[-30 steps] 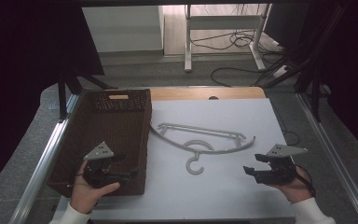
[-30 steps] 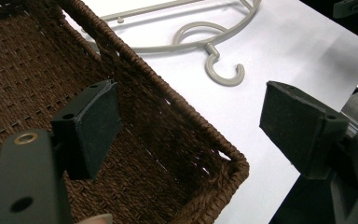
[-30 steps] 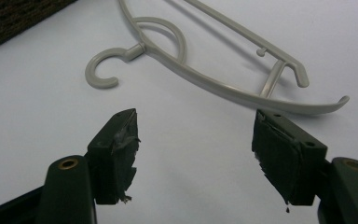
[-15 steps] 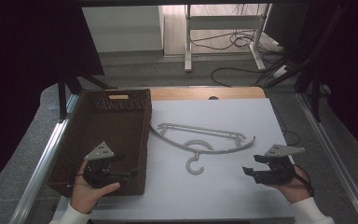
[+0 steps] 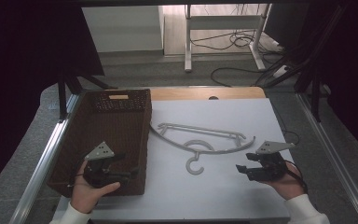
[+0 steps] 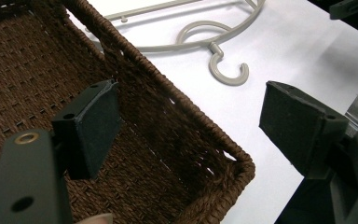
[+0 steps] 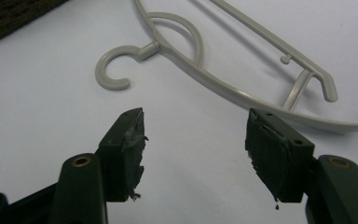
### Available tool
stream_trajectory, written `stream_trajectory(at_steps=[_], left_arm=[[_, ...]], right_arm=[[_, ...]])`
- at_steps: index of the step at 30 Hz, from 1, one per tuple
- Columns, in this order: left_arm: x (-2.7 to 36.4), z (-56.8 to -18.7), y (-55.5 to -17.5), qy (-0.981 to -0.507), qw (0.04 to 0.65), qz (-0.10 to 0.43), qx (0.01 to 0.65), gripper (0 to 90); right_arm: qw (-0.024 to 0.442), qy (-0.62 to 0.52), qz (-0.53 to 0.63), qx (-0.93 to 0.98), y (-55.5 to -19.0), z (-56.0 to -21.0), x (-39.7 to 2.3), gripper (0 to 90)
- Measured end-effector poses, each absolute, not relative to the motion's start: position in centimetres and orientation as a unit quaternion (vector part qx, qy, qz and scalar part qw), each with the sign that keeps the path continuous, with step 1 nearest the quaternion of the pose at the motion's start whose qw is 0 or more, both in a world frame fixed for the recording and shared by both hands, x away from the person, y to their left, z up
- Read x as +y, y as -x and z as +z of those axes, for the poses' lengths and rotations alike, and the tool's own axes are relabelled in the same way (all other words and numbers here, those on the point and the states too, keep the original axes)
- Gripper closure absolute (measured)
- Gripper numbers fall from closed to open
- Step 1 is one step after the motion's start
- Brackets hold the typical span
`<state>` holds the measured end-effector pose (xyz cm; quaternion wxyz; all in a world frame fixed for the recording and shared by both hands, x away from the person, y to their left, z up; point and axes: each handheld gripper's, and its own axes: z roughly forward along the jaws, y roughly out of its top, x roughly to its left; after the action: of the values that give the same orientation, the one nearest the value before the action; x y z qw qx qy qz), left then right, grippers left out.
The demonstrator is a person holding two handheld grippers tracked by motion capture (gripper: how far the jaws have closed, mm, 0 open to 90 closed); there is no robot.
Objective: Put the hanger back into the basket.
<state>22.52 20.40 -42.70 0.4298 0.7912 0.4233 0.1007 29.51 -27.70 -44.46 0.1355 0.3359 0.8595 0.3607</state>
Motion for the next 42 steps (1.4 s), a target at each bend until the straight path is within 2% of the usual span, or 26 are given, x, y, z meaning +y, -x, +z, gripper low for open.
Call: stream_trajectory(at_steps=[12,18,33,42], left_arm=[[20.4,-42.4,-22.5,-0.789,0.434,0.103,0.421,20.3],[20.3,-42.5,-22.5,-0.790,0.435,0.103,0.420,20.4],[20.4,-42.4,-22.5,-0.788,0.437,0.105,0.421,20.5],[20.3,-42.5,-22.6,-0.790,0.436,0.104,0.419,20.6]], right_arm=[[0.131,-0.339,0.338,0.868,-32.9,-44.2,-24.9,45.5],[0.119,-0.338,0.311,0.880,-36.3,-44.6,-22.4,50.0],[0.082,-0.336,0.286,0.894,-40.8,-46.2,-19.4,49.1],[0.065,-0.323,0.258,0.908,-42.3,-47.5,-17.4,53.7]])
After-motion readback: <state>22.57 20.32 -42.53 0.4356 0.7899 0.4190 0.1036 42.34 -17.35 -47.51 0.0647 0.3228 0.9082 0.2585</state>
